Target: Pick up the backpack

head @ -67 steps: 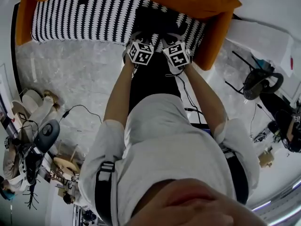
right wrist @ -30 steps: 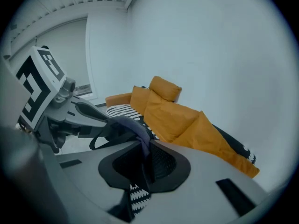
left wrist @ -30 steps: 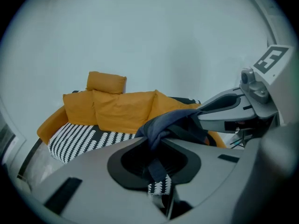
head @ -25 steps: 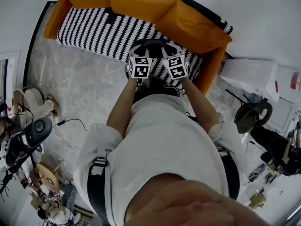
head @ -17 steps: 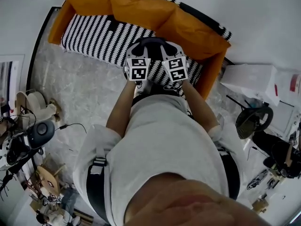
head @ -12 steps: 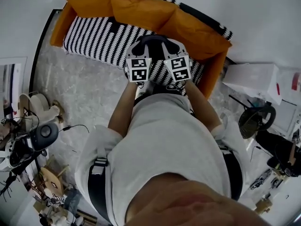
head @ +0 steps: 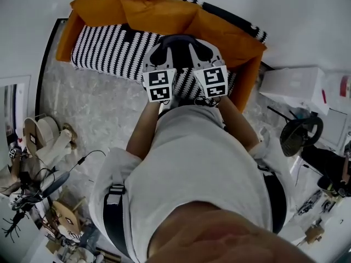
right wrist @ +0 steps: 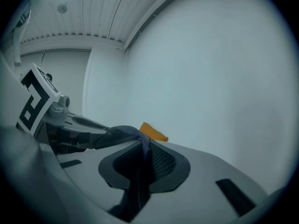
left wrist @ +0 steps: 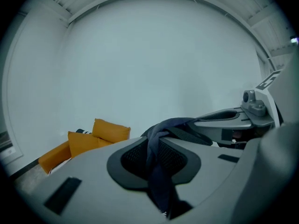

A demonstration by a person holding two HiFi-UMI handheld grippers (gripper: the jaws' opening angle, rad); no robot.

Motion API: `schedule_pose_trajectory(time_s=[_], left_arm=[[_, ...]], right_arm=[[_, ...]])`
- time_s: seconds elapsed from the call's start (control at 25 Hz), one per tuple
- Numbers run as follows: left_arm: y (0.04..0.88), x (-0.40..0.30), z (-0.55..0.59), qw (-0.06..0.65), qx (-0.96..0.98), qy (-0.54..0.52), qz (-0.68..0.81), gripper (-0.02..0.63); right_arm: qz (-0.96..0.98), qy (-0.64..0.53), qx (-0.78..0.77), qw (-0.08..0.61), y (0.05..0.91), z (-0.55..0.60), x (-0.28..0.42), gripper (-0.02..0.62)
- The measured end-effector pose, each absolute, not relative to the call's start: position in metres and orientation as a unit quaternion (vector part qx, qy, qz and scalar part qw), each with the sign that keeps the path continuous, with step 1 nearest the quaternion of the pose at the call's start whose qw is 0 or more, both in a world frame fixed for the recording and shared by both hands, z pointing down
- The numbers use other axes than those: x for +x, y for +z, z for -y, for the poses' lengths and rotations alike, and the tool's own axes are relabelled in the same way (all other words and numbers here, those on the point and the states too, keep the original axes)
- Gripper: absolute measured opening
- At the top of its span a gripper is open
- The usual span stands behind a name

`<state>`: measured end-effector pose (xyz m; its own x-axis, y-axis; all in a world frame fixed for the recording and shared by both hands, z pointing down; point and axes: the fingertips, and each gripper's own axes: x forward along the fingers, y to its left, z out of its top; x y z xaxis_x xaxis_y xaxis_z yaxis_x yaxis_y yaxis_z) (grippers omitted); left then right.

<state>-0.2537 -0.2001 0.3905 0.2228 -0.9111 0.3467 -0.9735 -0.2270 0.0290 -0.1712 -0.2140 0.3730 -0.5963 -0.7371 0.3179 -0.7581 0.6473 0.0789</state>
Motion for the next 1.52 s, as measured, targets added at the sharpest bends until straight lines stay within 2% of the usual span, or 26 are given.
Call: schedule_pose_trajectory(time_s=[0.36, 1.52], left_arm=[[0.365, -0.249, 0.203, 0.094, 0.778, 0.118, 0.610, 0.066], [0.367, -0.264, 0.209, 0.089, 0.778, 0.124, 0.610, 0.064]], right_arm=[[0.891, 0.018, 0.433, 0.133, 0.346, 0.214, -0.166, 0.066], [0.890, 0.023, 0.434, 0.137, 0.348, 0.220, -0.183, 0.066]])
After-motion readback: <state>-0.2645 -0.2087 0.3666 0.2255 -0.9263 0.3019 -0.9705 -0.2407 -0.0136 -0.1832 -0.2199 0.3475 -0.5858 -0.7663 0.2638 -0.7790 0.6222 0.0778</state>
